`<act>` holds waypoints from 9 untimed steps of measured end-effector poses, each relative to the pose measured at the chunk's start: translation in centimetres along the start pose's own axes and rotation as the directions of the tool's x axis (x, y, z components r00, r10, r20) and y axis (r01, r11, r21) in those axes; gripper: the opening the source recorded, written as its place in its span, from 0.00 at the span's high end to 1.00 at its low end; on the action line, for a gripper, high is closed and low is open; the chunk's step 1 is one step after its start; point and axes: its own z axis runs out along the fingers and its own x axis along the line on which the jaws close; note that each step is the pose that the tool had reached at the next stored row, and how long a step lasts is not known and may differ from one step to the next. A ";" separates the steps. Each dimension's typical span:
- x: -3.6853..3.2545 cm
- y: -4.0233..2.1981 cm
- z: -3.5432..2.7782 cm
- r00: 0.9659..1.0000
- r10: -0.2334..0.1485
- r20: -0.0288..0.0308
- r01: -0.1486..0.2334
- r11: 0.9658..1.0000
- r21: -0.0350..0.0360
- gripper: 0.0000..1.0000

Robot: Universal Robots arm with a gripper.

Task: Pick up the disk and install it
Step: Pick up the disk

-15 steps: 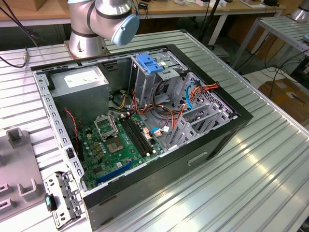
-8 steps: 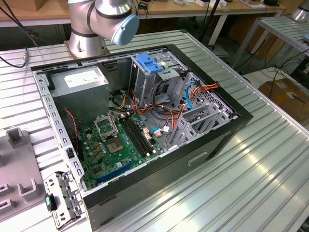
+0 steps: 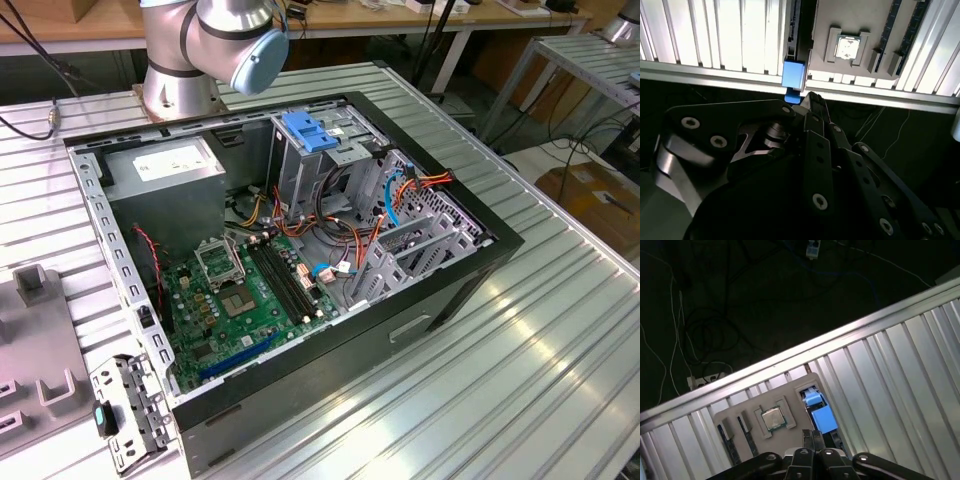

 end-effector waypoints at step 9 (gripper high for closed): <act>-0.05 0.01 0.36 0.991 -0.133 0.003 0.133 0.991 0.022 0.89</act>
